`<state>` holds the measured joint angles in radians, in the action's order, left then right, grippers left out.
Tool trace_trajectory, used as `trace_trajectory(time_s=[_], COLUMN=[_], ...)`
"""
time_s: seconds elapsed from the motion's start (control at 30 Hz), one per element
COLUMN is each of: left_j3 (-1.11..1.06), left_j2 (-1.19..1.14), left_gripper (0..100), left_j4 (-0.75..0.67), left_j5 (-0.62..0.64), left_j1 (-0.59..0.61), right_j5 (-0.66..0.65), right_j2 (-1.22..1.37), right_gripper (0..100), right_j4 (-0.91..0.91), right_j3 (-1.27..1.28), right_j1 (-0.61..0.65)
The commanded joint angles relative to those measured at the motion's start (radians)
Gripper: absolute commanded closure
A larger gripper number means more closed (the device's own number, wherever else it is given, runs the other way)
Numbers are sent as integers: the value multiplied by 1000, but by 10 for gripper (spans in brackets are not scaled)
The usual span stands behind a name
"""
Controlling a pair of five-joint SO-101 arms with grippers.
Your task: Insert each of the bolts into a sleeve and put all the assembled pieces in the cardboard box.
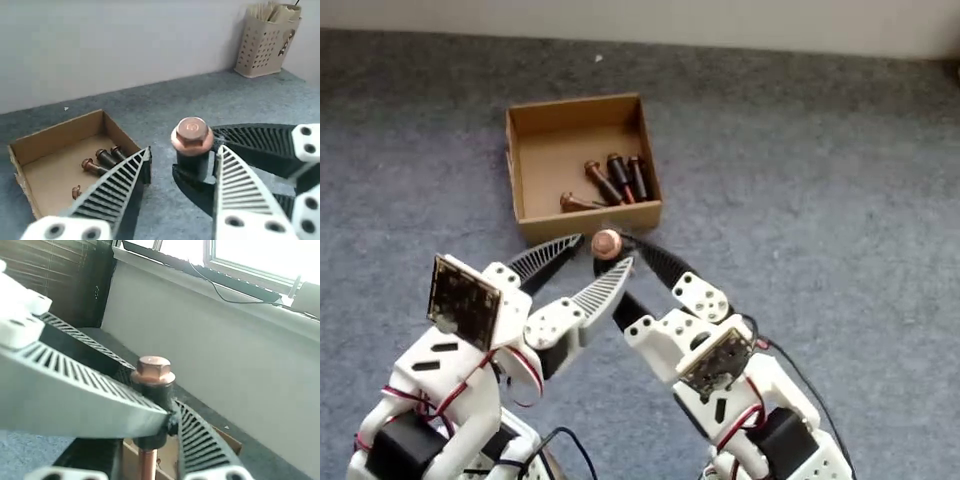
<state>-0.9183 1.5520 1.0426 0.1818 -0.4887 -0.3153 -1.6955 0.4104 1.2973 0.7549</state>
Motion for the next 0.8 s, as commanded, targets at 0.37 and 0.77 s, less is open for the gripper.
trace_trajectory(time_s=[0.37, 0.77], left_j3=[-140, -432], left_j2=[-1, -1], left_gripper=[876, 995], left_j4=[104, -175], left_j5=[-138, -132], left_j1=[435, 654], right_j5=[54, 49], right_j2=[294, 1035], right_gripper=[993, 993], right_j4=[-33, -229], right_j3=[-38, -389], right_j1=[-166, -166])
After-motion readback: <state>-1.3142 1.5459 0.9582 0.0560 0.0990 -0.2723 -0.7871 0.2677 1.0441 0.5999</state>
